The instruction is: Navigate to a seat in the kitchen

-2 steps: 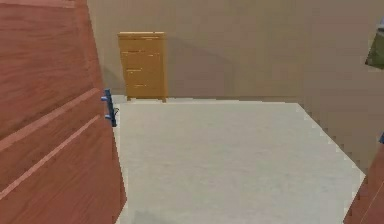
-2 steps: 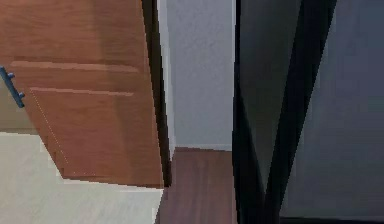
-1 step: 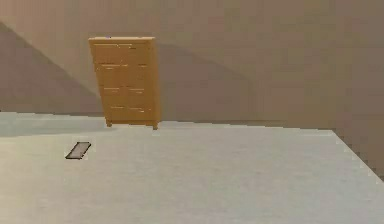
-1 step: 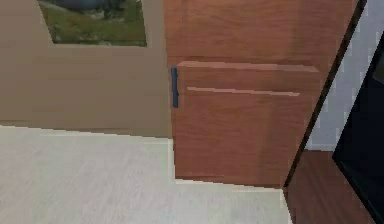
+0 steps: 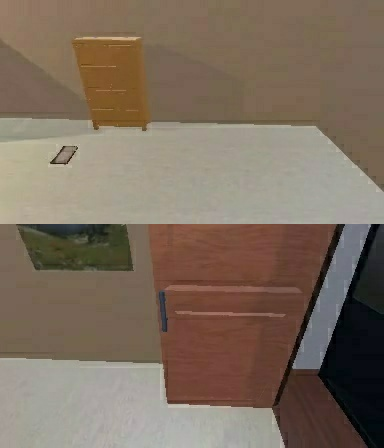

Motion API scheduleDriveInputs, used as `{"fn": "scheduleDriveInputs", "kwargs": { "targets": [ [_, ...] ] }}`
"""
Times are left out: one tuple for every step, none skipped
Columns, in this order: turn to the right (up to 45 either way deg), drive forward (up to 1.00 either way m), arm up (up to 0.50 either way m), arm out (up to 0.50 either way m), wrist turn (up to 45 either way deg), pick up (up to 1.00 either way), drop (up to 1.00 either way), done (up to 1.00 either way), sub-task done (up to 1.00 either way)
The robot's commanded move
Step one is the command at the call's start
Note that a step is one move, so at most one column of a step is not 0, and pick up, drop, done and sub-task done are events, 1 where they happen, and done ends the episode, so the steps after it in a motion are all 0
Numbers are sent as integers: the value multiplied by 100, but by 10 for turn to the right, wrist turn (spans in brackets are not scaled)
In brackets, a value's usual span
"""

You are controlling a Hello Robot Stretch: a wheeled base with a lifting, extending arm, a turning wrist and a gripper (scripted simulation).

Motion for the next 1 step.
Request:
{"fn": "scheduleDriveInputs", "kwargs": {
  "targets": [
    [0,55,0,0,0,0,0,0,0]
  ]
}}
